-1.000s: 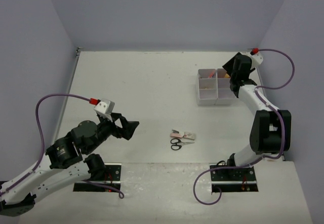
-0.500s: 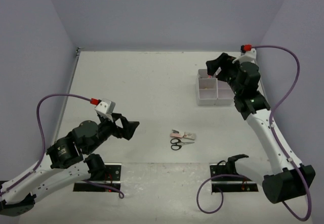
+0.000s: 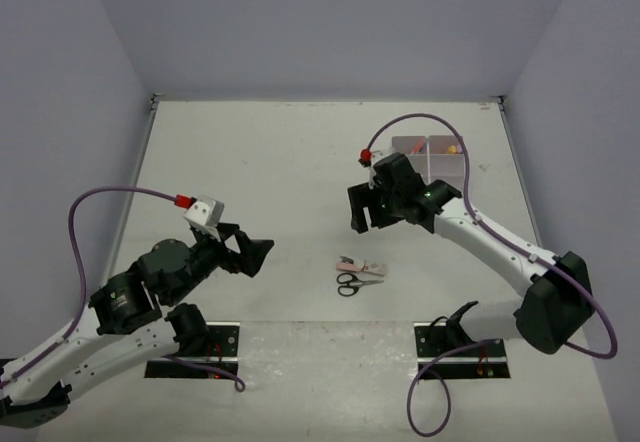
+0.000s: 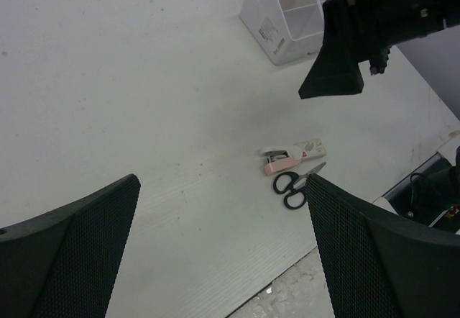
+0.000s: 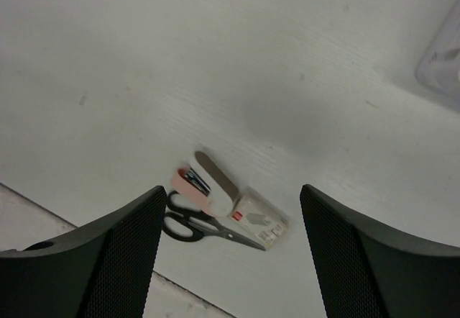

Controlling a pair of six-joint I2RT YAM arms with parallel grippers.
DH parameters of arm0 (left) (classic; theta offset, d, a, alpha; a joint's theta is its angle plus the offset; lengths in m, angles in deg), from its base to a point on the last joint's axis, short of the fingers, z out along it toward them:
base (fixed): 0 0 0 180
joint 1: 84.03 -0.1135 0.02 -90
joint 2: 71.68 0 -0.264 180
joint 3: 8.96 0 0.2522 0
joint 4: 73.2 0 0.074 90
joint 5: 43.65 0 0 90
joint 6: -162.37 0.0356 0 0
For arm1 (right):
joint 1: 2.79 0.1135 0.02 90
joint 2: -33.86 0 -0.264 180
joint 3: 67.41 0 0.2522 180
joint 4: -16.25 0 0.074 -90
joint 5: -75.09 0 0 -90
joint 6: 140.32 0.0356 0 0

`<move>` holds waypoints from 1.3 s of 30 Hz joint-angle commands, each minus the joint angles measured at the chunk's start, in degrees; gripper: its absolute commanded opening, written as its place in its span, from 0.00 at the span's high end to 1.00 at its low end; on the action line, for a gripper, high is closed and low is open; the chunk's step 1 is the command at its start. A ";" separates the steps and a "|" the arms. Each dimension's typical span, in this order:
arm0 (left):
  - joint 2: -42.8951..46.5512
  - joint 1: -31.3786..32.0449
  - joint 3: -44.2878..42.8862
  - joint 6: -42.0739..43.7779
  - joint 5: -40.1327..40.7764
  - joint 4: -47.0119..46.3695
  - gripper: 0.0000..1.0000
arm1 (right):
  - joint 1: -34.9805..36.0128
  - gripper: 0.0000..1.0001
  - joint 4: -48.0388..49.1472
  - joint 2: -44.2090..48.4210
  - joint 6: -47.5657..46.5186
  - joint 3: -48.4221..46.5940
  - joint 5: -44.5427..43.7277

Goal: Sort the stationery into containers
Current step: Place the pen in the storage box, then pick up the stationery from the center of the board.

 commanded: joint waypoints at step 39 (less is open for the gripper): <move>0.02 -0.44 0.65 1.94 -1.37 -2.68 0.00 | 10.02 0.24 -16.09 -22.99 -13.59 -2.70 -10.44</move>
